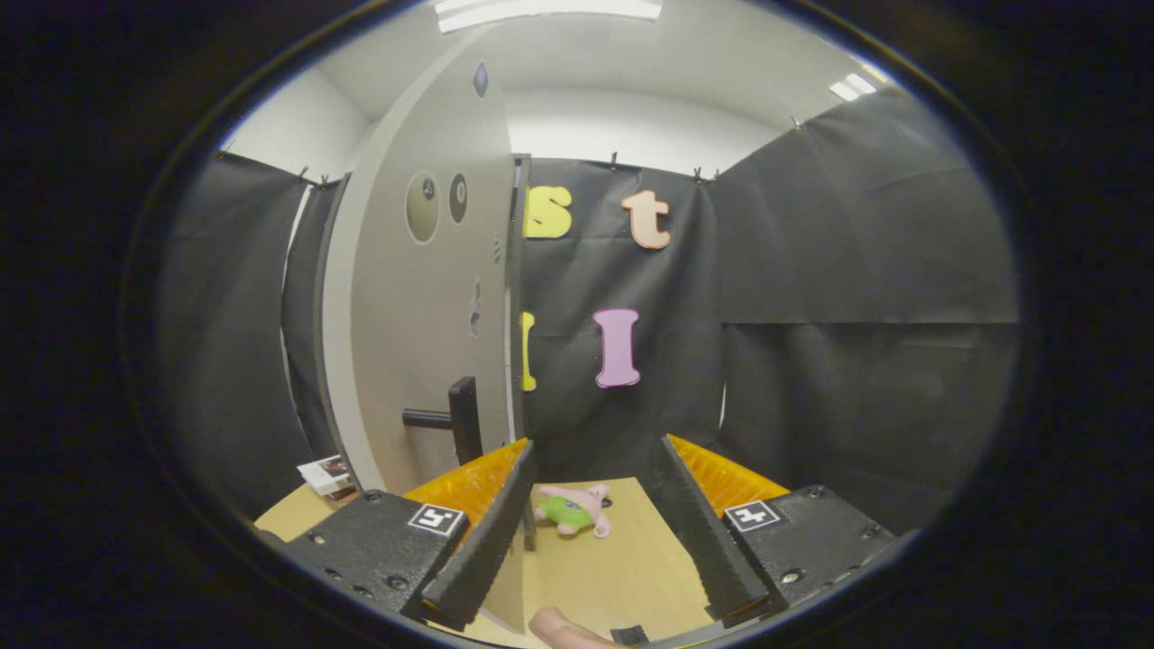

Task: Open the shoe cabinet door, grab the shoes and put them into the shoe cabinet, then close the shoe cabinet door.

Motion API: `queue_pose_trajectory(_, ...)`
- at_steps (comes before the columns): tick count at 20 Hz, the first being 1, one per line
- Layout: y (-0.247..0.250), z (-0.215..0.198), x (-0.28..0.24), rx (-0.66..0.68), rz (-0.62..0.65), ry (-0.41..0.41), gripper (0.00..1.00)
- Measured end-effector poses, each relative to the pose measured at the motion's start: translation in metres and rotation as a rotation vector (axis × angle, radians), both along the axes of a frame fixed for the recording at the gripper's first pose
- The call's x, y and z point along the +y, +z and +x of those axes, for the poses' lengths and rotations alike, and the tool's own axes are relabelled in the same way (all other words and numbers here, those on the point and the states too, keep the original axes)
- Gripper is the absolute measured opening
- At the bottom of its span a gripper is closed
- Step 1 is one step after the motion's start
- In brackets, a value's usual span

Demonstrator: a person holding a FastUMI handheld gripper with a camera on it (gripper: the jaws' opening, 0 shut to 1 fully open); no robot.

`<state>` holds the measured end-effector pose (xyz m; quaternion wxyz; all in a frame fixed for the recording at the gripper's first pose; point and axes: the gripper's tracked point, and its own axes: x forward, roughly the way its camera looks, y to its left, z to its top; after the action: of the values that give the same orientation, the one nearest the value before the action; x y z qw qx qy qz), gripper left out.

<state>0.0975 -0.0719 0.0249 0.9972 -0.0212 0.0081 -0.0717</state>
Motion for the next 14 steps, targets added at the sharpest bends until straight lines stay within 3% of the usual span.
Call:
queue_pose_trajectory(5, -0.007, 0.005, 0.054, 0.017, 0.033, 0.077, 0.91)
queue_pose_trajectory(10, -0.026, 0.028, 0.107, 0.064, 0.152, 0.152, 0.91)
queue_pose_trajectory(14, -0.025, 0.053, 0.141, 0.067, 0.130, 0.169, 0.91)
